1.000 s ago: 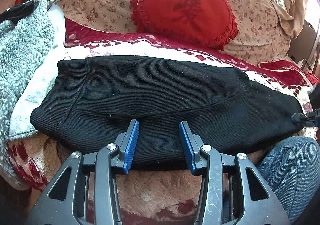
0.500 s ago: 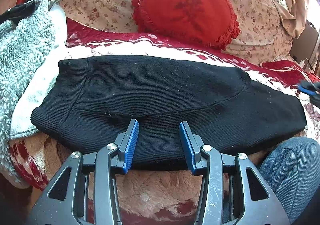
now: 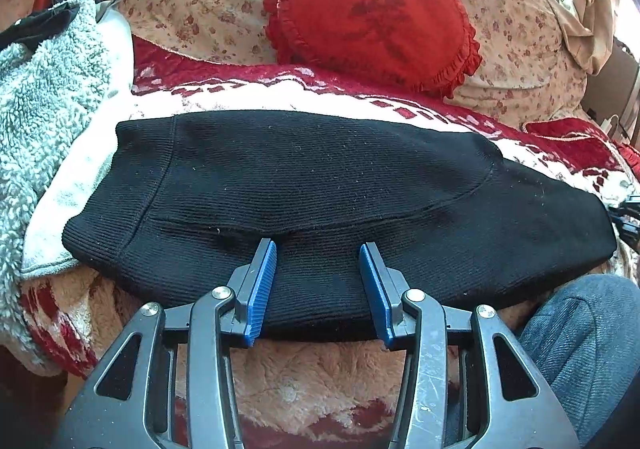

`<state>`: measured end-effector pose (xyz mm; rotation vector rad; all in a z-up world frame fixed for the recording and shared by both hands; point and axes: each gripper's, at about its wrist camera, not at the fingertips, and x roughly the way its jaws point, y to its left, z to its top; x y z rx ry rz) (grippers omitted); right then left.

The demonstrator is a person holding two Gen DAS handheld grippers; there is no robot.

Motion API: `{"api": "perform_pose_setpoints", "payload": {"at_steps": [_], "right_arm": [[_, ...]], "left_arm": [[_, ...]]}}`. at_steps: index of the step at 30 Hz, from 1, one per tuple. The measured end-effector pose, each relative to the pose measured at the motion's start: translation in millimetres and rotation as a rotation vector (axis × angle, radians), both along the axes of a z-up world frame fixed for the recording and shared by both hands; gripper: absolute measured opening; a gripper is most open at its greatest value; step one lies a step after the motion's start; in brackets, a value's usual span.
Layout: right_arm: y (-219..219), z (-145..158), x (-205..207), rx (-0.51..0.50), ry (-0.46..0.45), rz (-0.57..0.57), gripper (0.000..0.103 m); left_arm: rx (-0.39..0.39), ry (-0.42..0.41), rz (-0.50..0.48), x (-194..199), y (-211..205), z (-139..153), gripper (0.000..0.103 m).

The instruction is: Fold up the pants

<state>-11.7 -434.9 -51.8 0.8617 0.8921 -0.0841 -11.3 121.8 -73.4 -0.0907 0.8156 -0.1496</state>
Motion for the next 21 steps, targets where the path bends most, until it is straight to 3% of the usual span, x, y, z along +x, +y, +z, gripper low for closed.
{"api": "perform_pose_setpoints", "payload": {"at_steps": [3, 6, 7, 9, 10, 12, 14, 17, 19, 21], "right_arm": [[12.4, 16.1, -14.8, 0.018, -0.082, 0.034, 0.007], [53.0, 29.2, -23.2, 0.037, -0.160, 0.183, 0.010], [61.3, 27.2, -26.8, 0.037, -0.155, 0.235, 0.010], [77.8, 10.9, -25.8, -0.040, -0.042, 0.285, 0.007], [78.7, 0.6, -20.3, -0.068, 0.039, 0.263, 0.006], [66.7, 0.0, -20.6, 0.015, 0.025, 0.184, 0.008], [60.6, 14.0, -25.0, 0.013, -0.018, 0.127, 0.014], [47.7, 13.5, -43.9, 0.198, -0.081, 0.007, 0.048], [40.0, 0.7, -60.4, 0.290, -0.067, -0.098, 0.049], [37.8, -13.0, -67.6, 0.345, -0.037, -0.127, 0.049]], "left_arm": [[0.018, 0.008, 0.018, -1.8, -3.4, 12.1, 0.043], [0.042, -0.046, -0.001, -10.6, -11.0, 20.3, 0.043], [0.050, -0.035, -0.013, -9.9, -13.2, 16.3, 0.052], [0.054, 0.030, -0.017, -2.5, -14.1, 1.4, 0.058], [0.065, 0.006, -0.020, -2.9, -14.8, -0.8, 0.060], [0.079, 0.004, -0.023, -0.3, -17.3, -0.2, 0.061], [0.037, 0.018, -0.020, 3.1, -12.3, -0.6, 0.062], [0.029, 0.004, -0.023, 0.7, -11.8, -1.6, 0.062], [0.030, -0.007, -0.020, -1.1, -12.5, -2.6, 0.062], [0.026, -0.008, -0.017, -2.8, -13.1, -2.4, 0.062]]}}
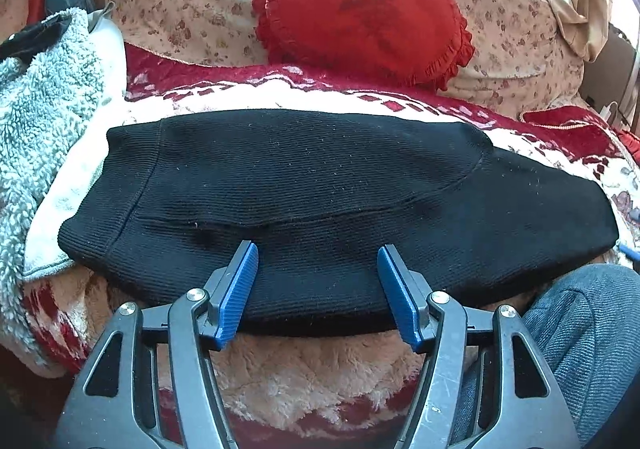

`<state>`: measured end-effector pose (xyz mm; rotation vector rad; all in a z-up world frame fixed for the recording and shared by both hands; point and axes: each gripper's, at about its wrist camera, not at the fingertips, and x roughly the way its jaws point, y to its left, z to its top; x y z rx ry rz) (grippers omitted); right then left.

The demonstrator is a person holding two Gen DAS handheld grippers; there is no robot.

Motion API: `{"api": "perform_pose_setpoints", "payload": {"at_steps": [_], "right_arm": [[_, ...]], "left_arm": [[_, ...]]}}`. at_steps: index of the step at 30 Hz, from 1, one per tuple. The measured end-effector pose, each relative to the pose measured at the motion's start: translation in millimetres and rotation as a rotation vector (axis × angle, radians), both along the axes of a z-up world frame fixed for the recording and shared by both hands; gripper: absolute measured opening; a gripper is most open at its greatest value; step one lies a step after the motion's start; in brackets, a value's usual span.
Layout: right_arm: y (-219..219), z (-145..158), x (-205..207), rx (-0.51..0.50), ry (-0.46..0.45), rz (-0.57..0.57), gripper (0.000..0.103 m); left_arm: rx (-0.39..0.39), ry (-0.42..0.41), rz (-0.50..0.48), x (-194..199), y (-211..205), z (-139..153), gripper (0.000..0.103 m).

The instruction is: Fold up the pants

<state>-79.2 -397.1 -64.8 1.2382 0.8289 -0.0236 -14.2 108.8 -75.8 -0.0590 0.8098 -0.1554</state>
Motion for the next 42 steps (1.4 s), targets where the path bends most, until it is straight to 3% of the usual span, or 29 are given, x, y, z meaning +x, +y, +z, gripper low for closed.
{"api": "perform_pose_setpoints", "payload": {"at_steps": [8, 14, 18, 21, 31, 42], "right_arm": [[-11.6, -16.4, -8.6, 0.075, 0.024, 0.051, 0.049], [-14.7, -12.3, -4.5, 0.038, -0.009, 0.035, 0.048], [-10.3, -8.2, -2.8, -0.041, 0.011, 0.046, 0.032], [-6.2, -5.5, 0.4, -0.100, 0.036, 0.059, 0.028], [4.5, -5.2, 13.4, -0.214, 0.069, 0.108, 0.027], [2.3, -7.8, 15.5, -0.217, 0.093, 0.123, 0.024]], "left_arm": [[-0.010, -0.005, -0.003, -1.0, 1.4, -0.5, 0.063], [-0.014, -0.010, 0.000, -2.0, 0.8, -0.2, 0.063], [-0.013, -0.009, -0.002, -1.6, 2.0, -0.4, 0.064], [-0.006, -0.004, 0.003, -0.7, 1.8, 0.2, 0.064], [0.034, 0.071, 0.040, 8.1, -5.3, 3.0, 0.064], [0.033, 0.071, 0.040, 8.2, -5.0, 3.1, 0.065]]}}
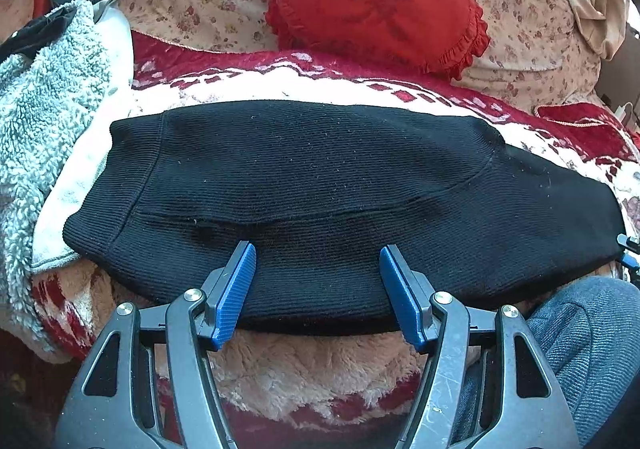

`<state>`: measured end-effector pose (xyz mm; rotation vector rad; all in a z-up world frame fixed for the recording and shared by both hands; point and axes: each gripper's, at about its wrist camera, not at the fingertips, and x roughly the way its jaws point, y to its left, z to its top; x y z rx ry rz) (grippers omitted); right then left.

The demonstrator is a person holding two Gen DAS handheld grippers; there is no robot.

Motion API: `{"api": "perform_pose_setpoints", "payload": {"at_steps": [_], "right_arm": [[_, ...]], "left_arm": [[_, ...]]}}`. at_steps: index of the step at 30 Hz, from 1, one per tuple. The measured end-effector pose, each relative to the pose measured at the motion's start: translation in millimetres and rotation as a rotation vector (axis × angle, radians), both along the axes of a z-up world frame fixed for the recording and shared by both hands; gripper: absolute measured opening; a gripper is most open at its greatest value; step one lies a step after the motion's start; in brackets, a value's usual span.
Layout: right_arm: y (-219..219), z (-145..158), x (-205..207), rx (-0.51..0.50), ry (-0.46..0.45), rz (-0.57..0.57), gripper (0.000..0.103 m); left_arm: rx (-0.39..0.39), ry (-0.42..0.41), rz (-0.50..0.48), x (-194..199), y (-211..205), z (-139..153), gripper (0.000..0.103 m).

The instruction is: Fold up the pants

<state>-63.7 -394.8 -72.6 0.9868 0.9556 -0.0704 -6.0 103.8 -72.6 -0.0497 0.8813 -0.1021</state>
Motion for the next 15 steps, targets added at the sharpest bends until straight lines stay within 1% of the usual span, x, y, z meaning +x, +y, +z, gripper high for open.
{"api": "perform_pose_setpoints", "payload": {"at_steps": [4, 6, 9, 10, 11, 12, 13, 15], "right_arm": [[-2.5, -2.8, -1.9, 0.031, -0.006, -0.006, 0.024], [-3.1, -3.0, -3.4, 0.031, -0.008, -0.009, 0.024], [-1.7, -0.6, -4.5, 0.006, -0.010, -0.004, 0.017], [-1.3, -0.1, -5.0, 0.000, -0.011, -0.002, 0.016], [-0.5, 0.7, -5.5, -0.005, -0.010, -0.001, 0.014], [0.5, 1.5, -5.4, -0.015, -0.008, 0.006, 0.014], [1.7, 2.6, -5.4, -0.025, -0.007, 0.013, 0.012], [4.3, 5.2, -5.7, -0.043, -0.010, 0.022, 0.011]], "left_arm": [[-0.001, 0.000, 0.000, -0.2, -0.1, -0.2, 0.065], [-0.001, 0.000, -0.002, -0.1, 0.4, -0.1, 0.065], [-0.010, 0.005, -0.001, -0.4, -0.1, -0.1, 0.065], [-0.020, 0.006, -0.002, -0.7, 0.5, 0.2, 0.067], [-0.057, 0.008, -0.010, -0.8, 3.7, 0.4, 0.070], [-0.085, 0.007, -0.023, -1.5, 4.7, 1.2, 0.080], [-0.119, 0.005, -0.045, -2.1, 6.8, 1.3, 0.082], [-0.116, -0.007, -0.054, -5.1, 6.6, 4.5, 0.082]]}}
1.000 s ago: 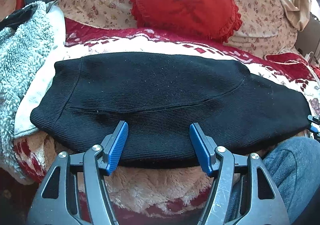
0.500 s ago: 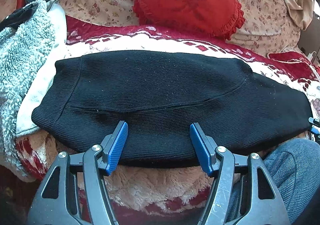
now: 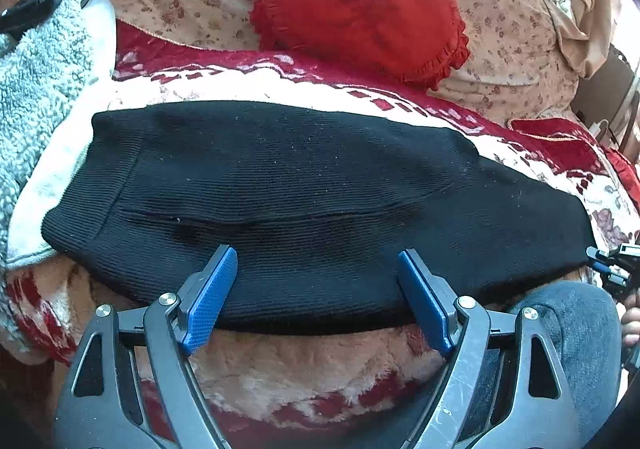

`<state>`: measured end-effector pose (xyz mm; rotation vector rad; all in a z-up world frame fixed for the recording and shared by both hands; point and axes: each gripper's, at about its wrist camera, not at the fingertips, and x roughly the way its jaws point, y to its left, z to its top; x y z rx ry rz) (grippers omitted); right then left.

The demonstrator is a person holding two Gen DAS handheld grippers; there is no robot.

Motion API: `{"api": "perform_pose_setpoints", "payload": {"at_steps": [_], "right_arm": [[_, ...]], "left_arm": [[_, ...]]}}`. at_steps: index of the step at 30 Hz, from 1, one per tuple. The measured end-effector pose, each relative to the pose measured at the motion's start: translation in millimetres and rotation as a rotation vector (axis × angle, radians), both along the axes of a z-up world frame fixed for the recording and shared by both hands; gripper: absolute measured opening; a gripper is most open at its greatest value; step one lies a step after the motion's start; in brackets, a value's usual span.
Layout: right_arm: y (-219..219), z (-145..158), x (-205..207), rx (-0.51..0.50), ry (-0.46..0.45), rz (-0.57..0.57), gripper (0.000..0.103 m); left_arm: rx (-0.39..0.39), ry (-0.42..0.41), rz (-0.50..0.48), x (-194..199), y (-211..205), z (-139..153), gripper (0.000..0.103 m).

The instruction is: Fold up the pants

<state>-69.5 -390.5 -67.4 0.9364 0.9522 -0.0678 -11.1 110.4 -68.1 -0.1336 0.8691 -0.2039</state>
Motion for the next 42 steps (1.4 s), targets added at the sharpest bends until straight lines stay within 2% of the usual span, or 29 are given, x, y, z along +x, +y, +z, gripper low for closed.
{"api": "perform_pose_setpoints", "payload": {"at_steps": [4, 6, 9, 12, 23, 28, 30, 32, 36, 39, 42], "right_arm": [[2.8, 3.4, -1.6, -0.016, -0.009, 0.002, 0.010], [3.5, 4.3, -1.9, -0.018, -0.013, 0.003, 0.010], [3.8, 5.3, -3.1, -0.020, -0.022, 0.001, 0.009], [4.4, 9.1, -6.8, -0.027, -0.046, -0.002, 0.009], [17.3, 38.8, -21.9, -0.109, -0.189, 0.014, 0.008], [35.6, 64.6, -17.0, -0.117, -0.307, 0.044, 0.008], [54.3, 80.4, -6.7, -0.134, -0.361, 0.103, 0.008], [80.8, 96.6, 6.4, -0.155, -0.414, 0.191, 0.008], [159.9, 120.7, 39.4, -0.214, -0.495, 0.455, 0.008], [212.4, 125.4, 58.0, -0.253, -0.513, 0.622, 0.008], [267.0, 123.1, 77.9, -0.310, -0.483, 0.801, 0.008]], "left_arm": [[0.090, -0.123, 0.004, -18.6, -3.1, 24.3, 0.082], [0.105, -0.108, 0.021, -13.5, 0.8, 22.2, 0.082], [0.138, 0.017, 0.059, 5.4, 8.3, -4.8, 0.083], [0.202, -0.011, 0.048, 2.6, 0.2, -6.5, 0.085], [0.197, 0.018, 0.067, 5.8, 0.3, -5.6, 0.088], [0.093, 0.015, 0.063, 5.8, 13.7, -4.3, 0.090], [0.097, 0.011, 0.061, 5.3, 12.4, -4.9, 0.090], [0.136, 0.012, 0.052, 5.1, 7.2, -5.8, 0.090], [0.150, 0.019, 0.056, 7.1, 5.0, -6.8, 0.091], [0.151, 0.020, 0.051, 7.5, 5.3, -7.1, 0.092], [0.151, 0.018, 0.048, 7.3, 5.8, -7.2, 0.092]]}}
